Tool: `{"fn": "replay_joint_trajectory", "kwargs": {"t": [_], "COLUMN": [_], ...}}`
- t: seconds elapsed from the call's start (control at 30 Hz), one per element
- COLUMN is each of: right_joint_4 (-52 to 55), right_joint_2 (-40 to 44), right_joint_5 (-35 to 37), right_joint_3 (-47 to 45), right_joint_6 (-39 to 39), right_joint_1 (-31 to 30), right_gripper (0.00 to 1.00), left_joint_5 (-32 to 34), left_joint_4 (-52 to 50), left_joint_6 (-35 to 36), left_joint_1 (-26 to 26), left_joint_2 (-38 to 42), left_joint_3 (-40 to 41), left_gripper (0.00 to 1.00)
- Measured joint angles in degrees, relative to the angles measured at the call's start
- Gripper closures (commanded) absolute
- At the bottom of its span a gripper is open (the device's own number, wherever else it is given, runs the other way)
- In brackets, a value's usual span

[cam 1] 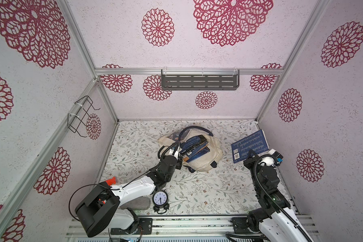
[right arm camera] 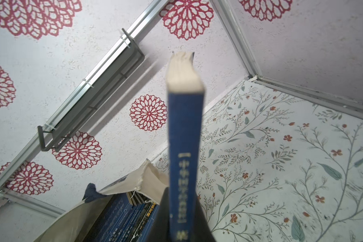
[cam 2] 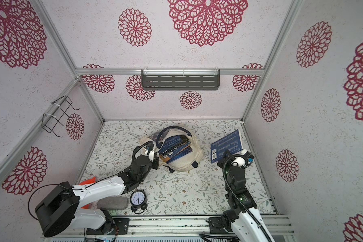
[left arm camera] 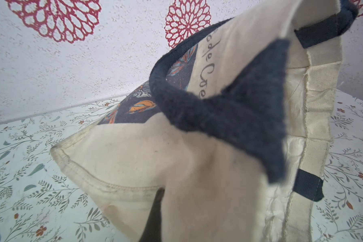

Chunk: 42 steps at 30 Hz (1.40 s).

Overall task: Take out the books from the canvas bag
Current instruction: Place the book at the center of the board.

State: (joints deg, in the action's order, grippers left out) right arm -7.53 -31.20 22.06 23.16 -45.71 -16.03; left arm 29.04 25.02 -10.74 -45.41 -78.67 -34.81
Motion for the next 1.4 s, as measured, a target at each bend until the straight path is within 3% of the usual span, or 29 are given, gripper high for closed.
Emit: {"fn": "replay_joint_trajectory", "kwargs": {"t": [0.17, 0.37, 0.63, 0.83, 1.23, 1.4], "right_joint_4": [-6.25, -17.57, -30.14, -37.31, -35.06, -31.80], "right_joint_2": [-8.39, -24.68, -43.95, -55.28, -64.15, -64.19], "right_joint_5": [-5.55, -12.00, -13.51, -14.38, -15.06, -16.76], "right_joint_3": [-2.71, -2.95, -1.77, 0.61, 11.04, 13.31], "right_joint_6": [-6.01, -12.57, -17.92, -19.74, -19.63, -18.82], "right_joint_1": [6.08, 11.15, 14.73, 17.49, 18.16, 18.67], "right_gripper": [1.00, 1.00, 1.00, 1.00, 0.97, 0.80], "left_joint_5": [0.74, 3.04, 5.14, 5.42, 6.03, 5.97], "left_joint_4": [1.27, 0.85, 1.90, 1.22, 2.60, 2.60], "left_joint_6": [0.68, 1.49, 2.60, 3.23, 3.87, 3.87], "left_joint_1": [-0.31, -1.79, -2.67, -2.82, -3.08, -3.08], "left_joint_2": [0.87, 1.25, 0.48, 4.81, 6.32, 6.32], "left_joint_3": [1.44, 1.77, 1.81, 5.14, 7.13, 7.13], "left_gripper": [1.00, 1.00, 1.00, 1.00, 1.00, 1.00]}}
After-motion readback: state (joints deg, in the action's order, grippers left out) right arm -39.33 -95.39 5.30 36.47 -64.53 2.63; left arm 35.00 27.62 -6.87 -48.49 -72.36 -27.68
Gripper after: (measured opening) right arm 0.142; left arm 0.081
